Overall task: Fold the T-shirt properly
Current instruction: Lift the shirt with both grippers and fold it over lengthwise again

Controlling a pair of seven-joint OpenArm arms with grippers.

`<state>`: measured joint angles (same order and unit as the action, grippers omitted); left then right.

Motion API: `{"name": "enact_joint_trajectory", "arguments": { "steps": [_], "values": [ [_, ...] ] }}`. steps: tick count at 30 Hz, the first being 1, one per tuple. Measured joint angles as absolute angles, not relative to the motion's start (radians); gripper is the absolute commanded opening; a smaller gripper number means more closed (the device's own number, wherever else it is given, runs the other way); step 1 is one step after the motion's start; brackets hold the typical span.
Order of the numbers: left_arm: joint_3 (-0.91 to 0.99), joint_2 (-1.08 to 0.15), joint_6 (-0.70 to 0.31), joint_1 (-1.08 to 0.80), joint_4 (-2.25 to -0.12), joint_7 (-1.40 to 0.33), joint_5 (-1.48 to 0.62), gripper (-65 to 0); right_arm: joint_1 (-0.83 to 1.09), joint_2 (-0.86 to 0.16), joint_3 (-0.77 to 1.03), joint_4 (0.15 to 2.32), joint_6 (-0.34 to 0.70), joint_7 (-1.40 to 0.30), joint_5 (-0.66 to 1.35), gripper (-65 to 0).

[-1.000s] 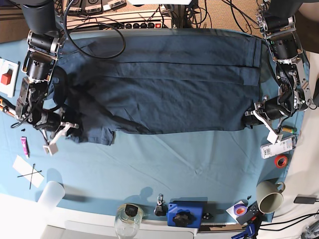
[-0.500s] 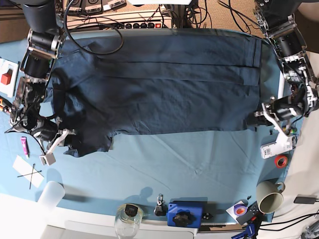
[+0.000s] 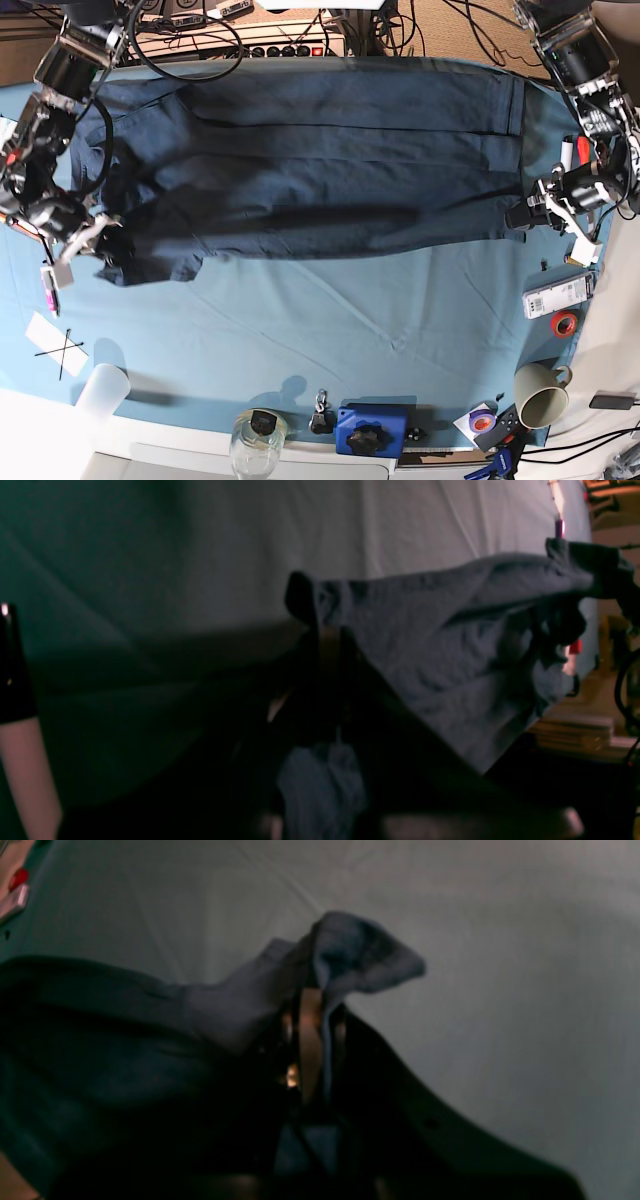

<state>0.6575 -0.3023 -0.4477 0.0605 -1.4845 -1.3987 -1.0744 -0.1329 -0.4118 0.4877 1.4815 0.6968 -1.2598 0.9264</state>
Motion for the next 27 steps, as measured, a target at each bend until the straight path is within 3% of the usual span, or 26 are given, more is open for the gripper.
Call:
{"name": "enact_joint_trajectory", "arguments": {
  "steps": [15, 27],
  "values": [
    [0.657, -0.302, -0.472, -0.116, -1.679, -1.403, -1.082, -65.0, 0.054, -0.409, 0.718, 1.558, 0.696, -1.412, 1.143, -65.0],
    [0.657, -0.302, -0.472, -0.174, -1.698, -1.403, -1.082, -65.0, 0.250, -0.401, 0.727, 1.648, 0.697, -1.414, 1.143, -65.0]
  ]
}}
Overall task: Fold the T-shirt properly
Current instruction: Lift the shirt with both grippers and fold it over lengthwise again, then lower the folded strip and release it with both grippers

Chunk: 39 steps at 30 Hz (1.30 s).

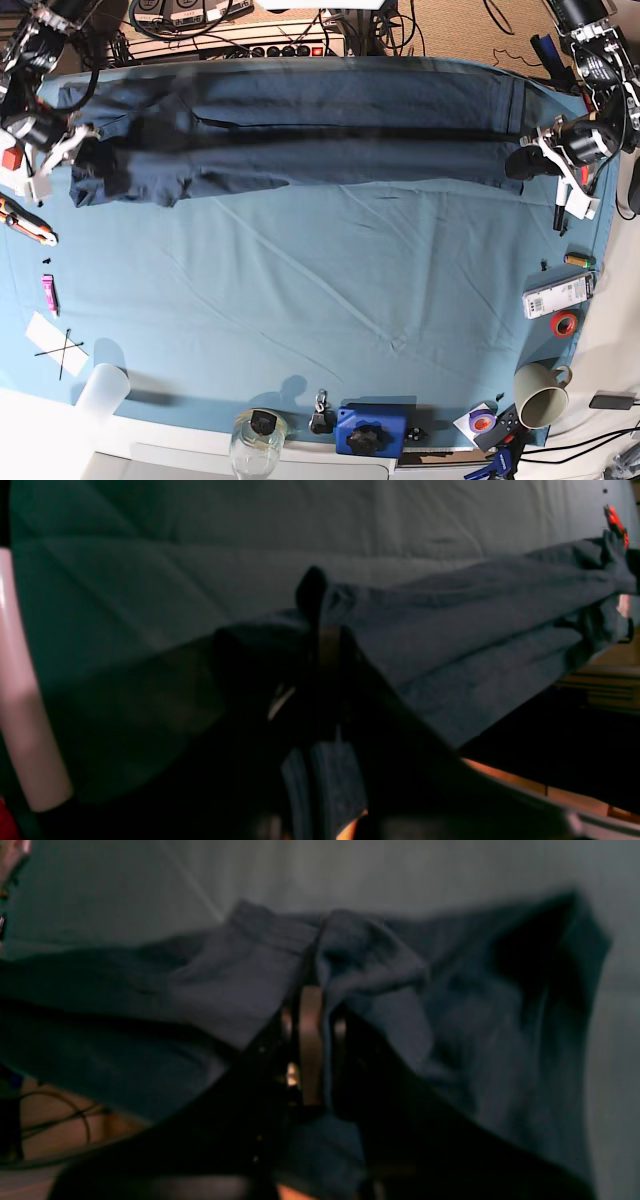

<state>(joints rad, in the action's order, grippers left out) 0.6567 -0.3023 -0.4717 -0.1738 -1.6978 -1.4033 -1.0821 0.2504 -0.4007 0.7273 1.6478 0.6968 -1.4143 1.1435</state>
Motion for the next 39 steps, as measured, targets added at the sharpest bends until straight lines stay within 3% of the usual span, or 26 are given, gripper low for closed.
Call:
{"name": "enact_joint_trajectory", "arguments": {
  "steps": [11, 22, 25, 29, 31, 39],
  "values": [
    [0.664, -0.302, -0.472, -0.194, -1.698, -1.403, -1.082, -65.0, 0.353, -0.399, 0.739, 1.648, 0.697, -1.410, 1.145, -65.0],
    [0.664, -0.302, -0.472, -0.229, -1.698, -1.402, -1.082, -65.0, 0.352, -0.326, 0.739, 1.648, 0.697, -1.387, 1.103, -65.0],
    [0.664, -0.302, -0.511, -0.237, -1.698, -1.403, -1.083, -64.4, 0.352, -0.323, 0.739, 1.648, 0.697, -1.396, 1.102, -65.0],
    [0.664, -0.302, -0.515, -0.237, -1.698, -1.402, -1.085, -31.8, 0.352, -0.323, 0.739, 1.648, 0.697, -1.402, 1.101, -51.1],
    [0.664, -0.302, -0.515, -0.238, -1.698, -1.403, -1.085, -22.3, 0.352, -0.323, 0.739, 1.648, 0.697, -1.407, 1.102, -48.8],
    [0.664, -0.302, -0.481, -0.241, -1.698, -1.382, -0.941, -21.4, 0.352, -0.324, 0.739, 1.648, 0.697, -1.407, 1.102, -48.8]
  ]
}}
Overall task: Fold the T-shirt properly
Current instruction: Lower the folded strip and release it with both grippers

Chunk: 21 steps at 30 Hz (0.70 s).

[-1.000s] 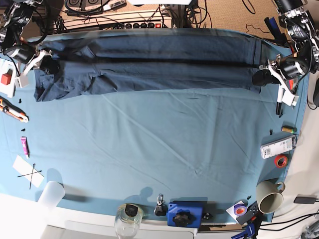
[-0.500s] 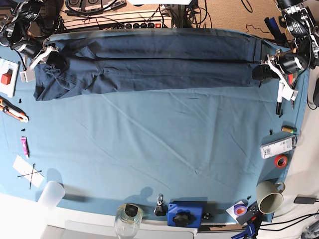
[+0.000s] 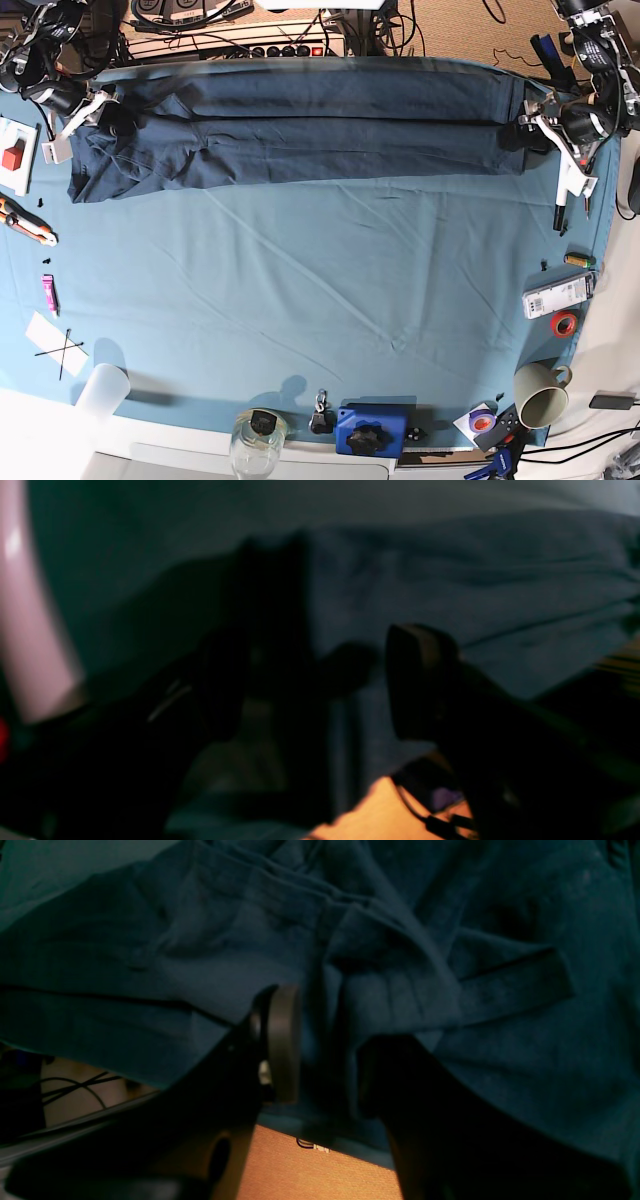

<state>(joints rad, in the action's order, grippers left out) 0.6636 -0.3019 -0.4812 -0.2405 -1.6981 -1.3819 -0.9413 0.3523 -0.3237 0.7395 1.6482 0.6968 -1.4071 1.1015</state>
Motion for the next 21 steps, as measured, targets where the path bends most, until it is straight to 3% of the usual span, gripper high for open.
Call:
{"name": "enact_joint_trajectory", "arguments": {
  "steps": [17, 19, 21],
  "values": [
    [0.670, -0.215, -0.476, -0.221, -1.600, -1.325, -1.004, -21.8, 0.352, -0.324, 0.739, 1.648, 0.697, -1.410, 1.102, -48.8],
    [0.670, -0.216, -0.480, -0.221, -1.595, -1.321, -1.005, -27.4, 0.352, -0.324, 0.739, 1.648, 0.697, -1.410, 1.102, -48.8],
    [0.670, -0.217, -0.456, -0.220, -1.591, -1.306, -0.986, -38.7, 0.352, -0.324, 0.739, 1.648, 0.697, -1.410, 1.102, -48.8]
  ]
}}
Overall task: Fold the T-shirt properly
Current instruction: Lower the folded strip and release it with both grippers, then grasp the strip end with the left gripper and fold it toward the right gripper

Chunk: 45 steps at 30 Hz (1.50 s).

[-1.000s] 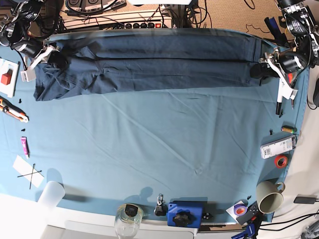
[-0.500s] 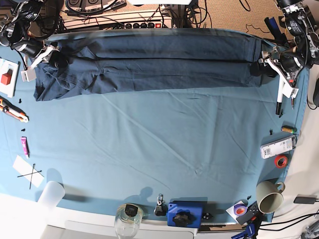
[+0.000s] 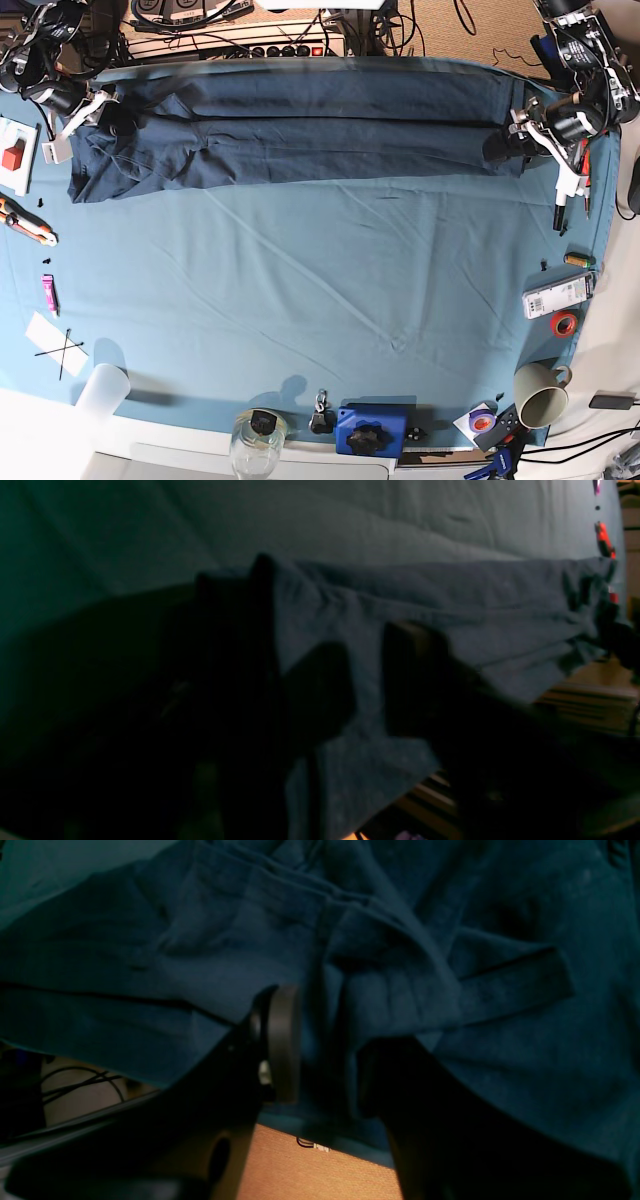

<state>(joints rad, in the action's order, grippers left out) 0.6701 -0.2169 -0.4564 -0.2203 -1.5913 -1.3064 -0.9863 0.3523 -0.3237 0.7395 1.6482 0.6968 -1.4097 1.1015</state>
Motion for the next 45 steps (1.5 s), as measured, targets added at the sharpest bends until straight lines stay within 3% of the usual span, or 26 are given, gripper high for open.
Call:
{"name": "enact_joint_trajectory", "arguments": {
  "steps": [3, 5, 14, 31, 36, 45],
  "values": [
    [0.669, -0.212, -0.452, -0.221, -1.583, -1.329, -0.987, -57.5, 0.352, -0.324, 0.739, 1.648, 0.697, -1.410, 1.102, -48.8],
    [0.668, -0.208, -0.453, -0.226, -1.577, -1.336, -1.003, -65.0, 0.352, -0.324, 0.739, 1.648, 0.697, -1.410, 1.102, -48.8],
    [0.659, -0.229, -0.425, -0.239, -1.641, -1.391, -1.003, -65.0, 0.352, -0.324, 0.739, 1.648, 0.697, -1.398, 1.102, -48.8],
    [0.656, -0.440, -0.389, -0.220, -1.736, -1.330, -0.802, -65.0, 0.348, -0.324, 0.740, 1.648, 0.697, -1.338, 1.113, -48.8],
    [0.657, -0.437, -0.400, -0.231, -1.736, -1.376, -0.937, -65.0, 0.343, -0.324, 0.740, 1.648, 0.697, -1.338, 1.112, -48.8],
    [0.657, -0.337, -0.514, -0.241, -1.787, -1.406, -1.232, -65.0, 0.293, -0.324, 0.741, 1.648, 0.697, -1.335, 1.111, -48.8]
  ]
}}
